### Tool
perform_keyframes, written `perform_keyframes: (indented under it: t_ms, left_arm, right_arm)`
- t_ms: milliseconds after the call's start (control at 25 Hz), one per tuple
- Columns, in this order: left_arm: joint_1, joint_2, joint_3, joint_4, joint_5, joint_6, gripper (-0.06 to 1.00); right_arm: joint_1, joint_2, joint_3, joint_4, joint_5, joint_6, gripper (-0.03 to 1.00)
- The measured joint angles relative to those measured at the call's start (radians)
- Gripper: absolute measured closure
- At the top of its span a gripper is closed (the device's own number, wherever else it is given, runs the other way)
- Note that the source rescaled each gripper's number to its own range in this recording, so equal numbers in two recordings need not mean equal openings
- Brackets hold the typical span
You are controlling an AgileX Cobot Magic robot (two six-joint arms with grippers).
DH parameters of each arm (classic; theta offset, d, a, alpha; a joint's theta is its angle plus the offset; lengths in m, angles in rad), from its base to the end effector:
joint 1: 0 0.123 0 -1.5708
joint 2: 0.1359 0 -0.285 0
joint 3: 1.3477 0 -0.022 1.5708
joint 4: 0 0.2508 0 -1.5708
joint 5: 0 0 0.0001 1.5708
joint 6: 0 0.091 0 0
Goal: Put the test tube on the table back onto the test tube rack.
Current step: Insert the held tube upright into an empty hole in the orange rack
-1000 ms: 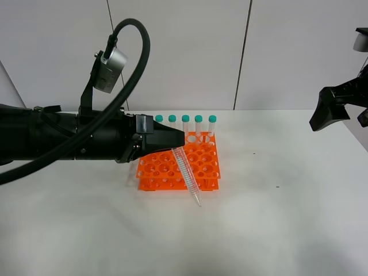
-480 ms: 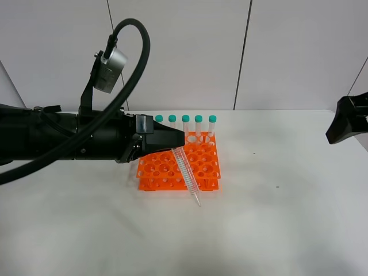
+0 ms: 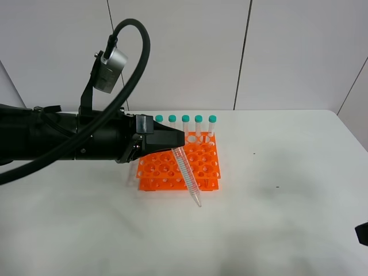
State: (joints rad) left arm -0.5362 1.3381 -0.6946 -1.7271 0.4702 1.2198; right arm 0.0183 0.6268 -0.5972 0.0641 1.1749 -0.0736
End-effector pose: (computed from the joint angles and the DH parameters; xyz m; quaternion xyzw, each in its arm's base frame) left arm 0.2107 -0.1727 0.2556 0.1238 0.8307 -0.4256 0.3368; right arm 0.0827 0.0069 0.2746 -0.0393 0.9731 0.0254 0.2255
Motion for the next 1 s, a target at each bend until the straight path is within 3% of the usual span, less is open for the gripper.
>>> perform_keyframes:
  t_ms: [120, 240, 480, 800, 1000]
  left_arm:
    - [0.0, 0.0, 0.0, 0.0, 0.0, 0.0, 0.94]
    - [0.0, 0.0, 0.0, 0.0, 0.0, 0.0, 0.94]
    - [0.0, 0.0, 0.0, 0.001, 0.0, 0.0, 0.94]
    - [0.0, 0.0, 0.0, 0.001, 0.0, 0.0, 0.94]
    - [0.0, 0.0, 0.0, 0.001, 0.0, 0.0, 0.94]
  right_arm:
    - [0.0, -0.164, 0.084, 0.0, -0.098, 0.002, -0.01]
    - [0.0, -0.291, 0.096, -0.003, -0.135, 0.015, -0.01]
    - [0.0, -0.421, 0.096, -0.003, -0.14, 0.018, -0.01]
    - [0.065, -0.423, 0.096, 0.002, -0.14, 0.018, -0.01]
    - [0.055, -0.423, 0.096, 0.007, -0.14, 0.018, -0.01]
